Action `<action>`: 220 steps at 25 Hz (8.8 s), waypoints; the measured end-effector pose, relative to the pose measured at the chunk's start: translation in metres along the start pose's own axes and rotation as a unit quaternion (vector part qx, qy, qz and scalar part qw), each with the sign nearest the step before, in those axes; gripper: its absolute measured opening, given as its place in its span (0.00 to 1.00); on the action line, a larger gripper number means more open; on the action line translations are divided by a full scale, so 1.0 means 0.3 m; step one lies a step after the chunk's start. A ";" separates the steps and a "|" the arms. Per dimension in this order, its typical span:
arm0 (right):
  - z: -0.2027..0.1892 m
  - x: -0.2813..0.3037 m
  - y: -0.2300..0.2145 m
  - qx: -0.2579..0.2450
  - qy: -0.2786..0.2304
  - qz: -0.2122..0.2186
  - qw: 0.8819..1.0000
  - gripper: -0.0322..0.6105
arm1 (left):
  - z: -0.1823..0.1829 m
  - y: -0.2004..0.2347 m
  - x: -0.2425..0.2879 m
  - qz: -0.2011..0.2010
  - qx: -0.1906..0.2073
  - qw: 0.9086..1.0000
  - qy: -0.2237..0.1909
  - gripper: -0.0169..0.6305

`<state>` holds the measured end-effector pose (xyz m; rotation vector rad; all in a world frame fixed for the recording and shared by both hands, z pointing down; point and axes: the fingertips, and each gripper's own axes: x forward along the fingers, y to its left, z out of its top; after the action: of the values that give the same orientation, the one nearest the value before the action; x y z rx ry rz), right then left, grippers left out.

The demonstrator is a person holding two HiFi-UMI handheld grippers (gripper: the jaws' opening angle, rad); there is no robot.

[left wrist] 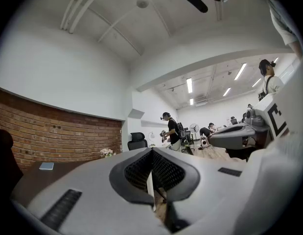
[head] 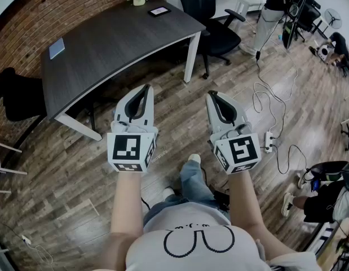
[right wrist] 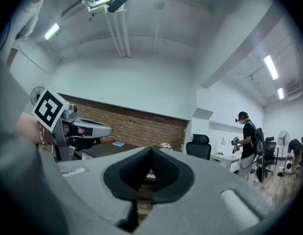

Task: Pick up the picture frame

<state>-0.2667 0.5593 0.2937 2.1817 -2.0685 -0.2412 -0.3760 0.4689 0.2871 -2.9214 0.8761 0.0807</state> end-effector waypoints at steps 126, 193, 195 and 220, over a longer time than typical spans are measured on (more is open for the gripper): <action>-1.176 3.121 -1.231 0.117 0.262 0.290 0.913 0.39 | -1.397 1.466 2.673 0.319 -0.280 0.831 0.360 0.25; -1.309 3.171 -1.010 0.558 0.398 0.327 0.651 0.09 | -1.288 1.499 2.668 0.275 -0.399 0.822 0.299 0.45; -1.285 3.166 -1.014 0.557 0.393 0.327 0.655 0.09 | -1.259 1.504 2.657 0.277 -0.395 0.826 0.290 0.45; -0.697 2.920 -1.105 0.523 0.219 0.313 0.762 0.09 | -0.581 1.459 2.441 0.241 -0.162 0.948 0.127 0.44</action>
<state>0.1435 -0.3008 0.4066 1.3496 -2.7099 1.6613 -0.0021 -0.3129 0.3731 -2.9661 1.7622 -0.1351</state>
